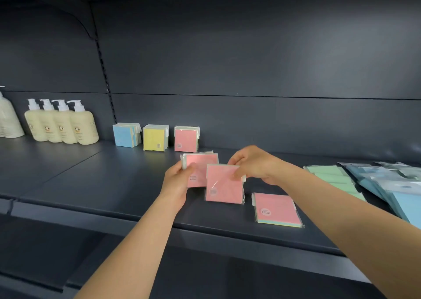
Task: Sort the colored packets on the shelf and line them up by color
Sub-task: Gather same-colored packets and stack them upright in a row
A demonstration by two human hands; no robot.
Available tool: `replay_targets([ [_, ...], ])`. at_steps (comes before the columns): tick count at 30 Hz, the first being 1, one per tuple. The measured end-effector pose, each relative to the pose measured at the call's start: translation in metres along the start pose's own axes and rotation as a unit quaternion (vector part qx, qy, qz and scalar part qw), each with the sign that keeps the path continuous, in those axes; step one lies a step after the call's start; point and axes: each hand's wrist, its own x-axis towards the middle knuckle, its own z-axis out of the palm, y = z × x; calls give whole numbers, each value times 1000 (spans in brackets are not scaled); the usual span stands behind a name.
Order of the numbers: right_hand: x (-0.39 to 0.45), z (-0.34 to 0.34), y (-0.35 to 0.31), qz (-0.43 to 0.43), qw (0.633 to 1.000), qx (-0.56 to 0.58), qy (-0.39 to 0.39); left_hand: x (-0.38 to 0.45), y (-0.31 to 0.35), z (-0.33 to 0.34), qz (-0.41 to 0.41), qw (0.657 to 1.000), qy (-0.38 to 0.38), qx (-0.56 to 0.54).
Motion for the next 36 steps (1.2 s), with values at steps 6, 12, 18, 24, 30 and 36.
replay_targets([
  [6,6,11,8,-51,990,-33,130,-7,2,5,-9,989,-139,49],
  [12,-1,8,11,-41,985,-85,147,-8,1,3,2,980,-164,110],
  [18,-43,-50,23,52,959,-270,-68,0,-2,1,-27,982,-158,97],
  [24,-66,-58,47,107,921,-353,-123,0,-4,1,-30,983,-157,84],
  [30,-70,-53,57,148,947,-267,-103,0,-4,2,-31,984,-153,84],
  [36,-73,-50,63,110,992,15,-53,-4,-2,2,-29,984,-155,87],
])
